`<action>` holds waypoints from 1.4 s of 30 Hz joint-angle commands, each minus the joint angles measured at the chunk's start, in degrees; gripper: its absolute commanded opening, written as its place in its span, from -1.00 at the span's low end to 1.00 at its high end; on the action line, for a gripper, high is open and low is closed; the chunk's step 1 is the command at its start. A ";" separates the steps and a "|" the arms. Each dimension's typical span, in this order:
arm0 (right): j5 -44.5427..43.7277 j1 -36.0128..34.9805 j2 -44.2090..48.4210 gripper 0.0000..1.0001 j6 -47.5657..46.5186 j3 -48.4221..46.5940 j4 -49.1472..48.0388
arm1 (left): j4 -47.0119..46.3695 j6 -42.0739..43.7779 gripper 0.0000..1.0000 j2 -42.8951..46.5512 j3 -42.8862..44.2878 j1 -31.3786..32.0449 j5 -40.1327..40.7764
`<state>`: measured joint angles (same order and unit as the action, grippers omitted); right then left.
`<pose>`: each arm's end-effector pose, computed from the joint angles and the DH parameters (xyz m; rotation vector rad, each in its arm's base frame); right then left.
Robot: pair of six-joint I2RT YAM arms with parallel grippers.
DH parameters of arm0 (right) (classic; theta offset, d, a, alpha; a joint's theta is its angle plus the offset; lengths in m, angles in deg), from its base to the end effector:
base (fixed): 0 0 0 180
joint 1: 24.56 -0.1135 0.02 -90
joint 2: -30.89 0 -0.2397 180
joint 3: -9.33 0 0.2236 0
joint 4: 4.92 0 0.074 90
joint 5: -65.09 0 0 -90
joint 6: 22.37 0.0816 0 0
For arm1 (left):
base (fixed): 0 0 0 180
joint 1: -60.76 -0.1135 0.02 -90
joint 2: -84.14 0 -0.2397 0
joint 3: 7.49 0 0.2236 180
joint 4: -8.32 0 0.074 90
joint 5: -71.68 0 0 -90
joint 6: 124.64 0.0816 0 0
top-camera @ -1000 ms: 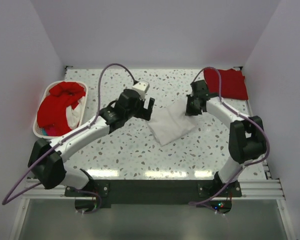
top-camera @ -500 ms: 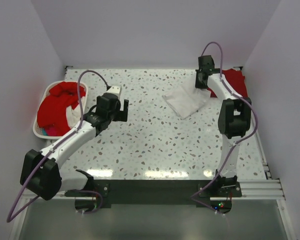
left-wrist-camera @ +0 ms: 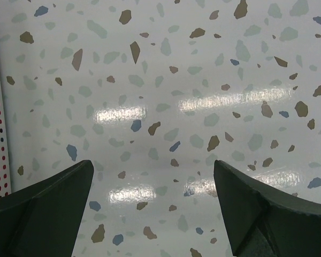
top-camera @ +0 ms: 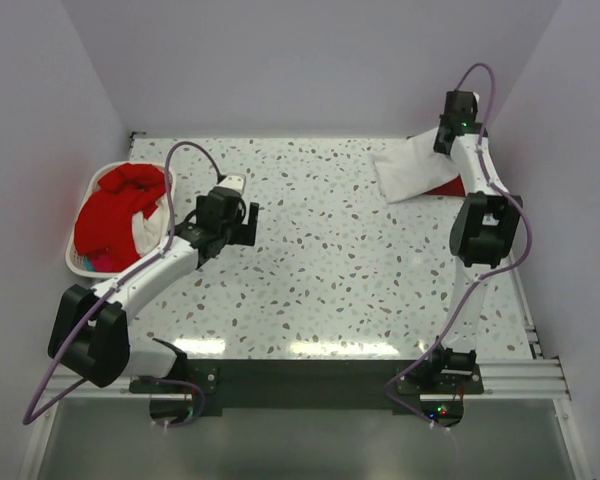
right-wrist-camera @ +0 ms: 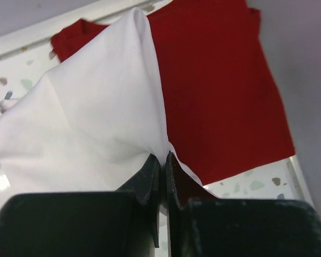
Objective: Fold and stack the t-shirts
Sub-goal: Neatly place the folded tshirt to the corner
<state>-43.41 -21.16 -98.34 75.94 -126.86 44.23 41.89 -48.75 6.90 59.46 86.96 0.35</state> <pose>0.5033 -0.0558 0.2246 0.3957 2.2478 -0.3272 0.2773 -0.1073 0.2025 0.0814 2.2855 0.0173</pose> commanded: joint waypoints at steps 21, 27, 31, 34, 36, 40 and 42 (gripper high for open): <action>-2.85 7.94 -0.49 -1.00 -6.46 0.12 -17.06 | -1.39 0.75 1.00 -1.61 1.01 -0.44 -0.48; -7.24 7.94 -1.38 -0.98 -9.62 -0.32 -18.73 | -1.30 0.75 1.00 -2.13 1.01 -0.44 -0.57; -9.80 7.94 -2.08 -0.93 -10.77 1.17 -20.57 | -1.39 0.75 1.00 -2.40 1.10 -0.44 -0.75; -11.64 7.85 -3.48 -0.91 -11.22 0.47 -20.05 | -1.39 0.75 1.00 -2.57 1.18 -0.44 -0.92; -13.74 7.85 -3.31 -0.85 -11.13 1.52 -21.18 | -1.47 0.75 1.00 -2.66 1.18 -0.44 -0.92; -15.34 7.85 -2.35 -0.12 -9.99 3.10 -21.72 | -1.48 0.75 1.00 -2.66 1.18 -0.44 -1.01; -14.55 7.68 -1.12 0.34 -9.55 3.90 -21.81 | -1.39 0.66 1.00 -2.49 1.27 -0.44 -1.10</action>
<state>-55.30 -13.35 -101.93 66.00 -123.82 26.77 41.91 -48.57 4.41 59.46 86.96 -0.26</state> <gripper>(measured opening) 0.603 0.997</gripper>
